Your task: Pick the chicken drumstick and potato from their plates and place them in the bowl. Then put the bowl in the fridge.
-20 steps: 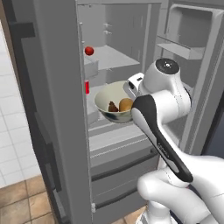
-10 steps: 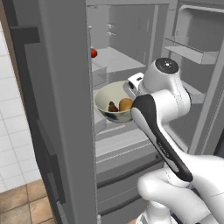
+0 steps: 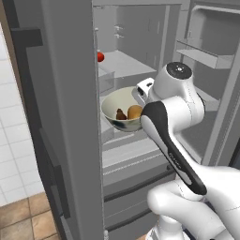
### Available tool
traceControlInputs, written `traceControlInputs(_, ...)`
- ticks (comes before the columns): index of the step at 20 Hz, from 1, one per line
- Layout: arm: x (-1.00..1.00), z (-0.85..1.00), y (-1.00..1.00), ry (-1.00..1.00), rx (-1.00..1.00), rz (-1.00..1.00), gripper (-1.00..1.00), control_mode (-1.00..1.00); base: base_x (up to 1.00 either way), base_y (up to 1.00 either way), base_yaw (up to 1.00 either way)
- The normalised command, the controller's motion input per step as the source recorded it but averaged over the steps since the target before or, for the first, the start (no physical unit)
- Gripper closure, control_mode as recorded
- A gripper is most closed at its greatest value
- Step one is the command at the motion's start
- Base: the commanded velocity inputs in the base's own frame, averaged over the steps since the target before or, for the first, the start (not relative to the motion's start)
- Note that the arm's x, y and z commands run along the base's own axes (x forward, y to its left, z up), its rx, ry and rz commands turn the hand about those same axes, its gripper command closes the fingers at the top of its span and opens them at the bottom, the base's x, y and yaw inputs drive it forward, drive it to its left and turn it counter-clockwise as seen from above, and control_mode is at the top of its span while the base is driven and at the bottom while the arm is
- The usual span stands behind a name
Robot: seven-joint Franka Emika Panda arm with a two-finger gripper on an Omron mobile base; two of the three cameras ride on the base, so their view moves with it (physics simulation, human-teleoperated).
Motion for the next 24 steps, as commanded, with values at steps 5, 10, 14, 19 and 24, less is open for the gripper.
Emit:
traceControlInputs(5, 0.0, 0.0, 0.0, 0.0, 0.0, 0.0, 1.0, 1.0, 0.0, 0.0, 0.0)
traceControlInputs(10, 0.0, 0.0, 0.0, 0.0, 0.0, 0.0, 1.0, -1.0, 0.0, 0.0, 0.0)
traceControlInputs(14, 0.0, 0.0, 0.0, 0.0, 0.0, 0.0, 1.0, -1.0, 0.0, 0.0, 0.0)
traceControlInputs(19, 0.0, 0.0, 0.0, 0.0, 0.0, 0.0, 1.0, -1.0, 0.0, 0.0, 0.0)
traceControlInputs(24, 0.0, 0.0, 0.0, 0.0, 0.0, 0.0, 1.0, -1.0, 0.0, 0.0, 0.0)
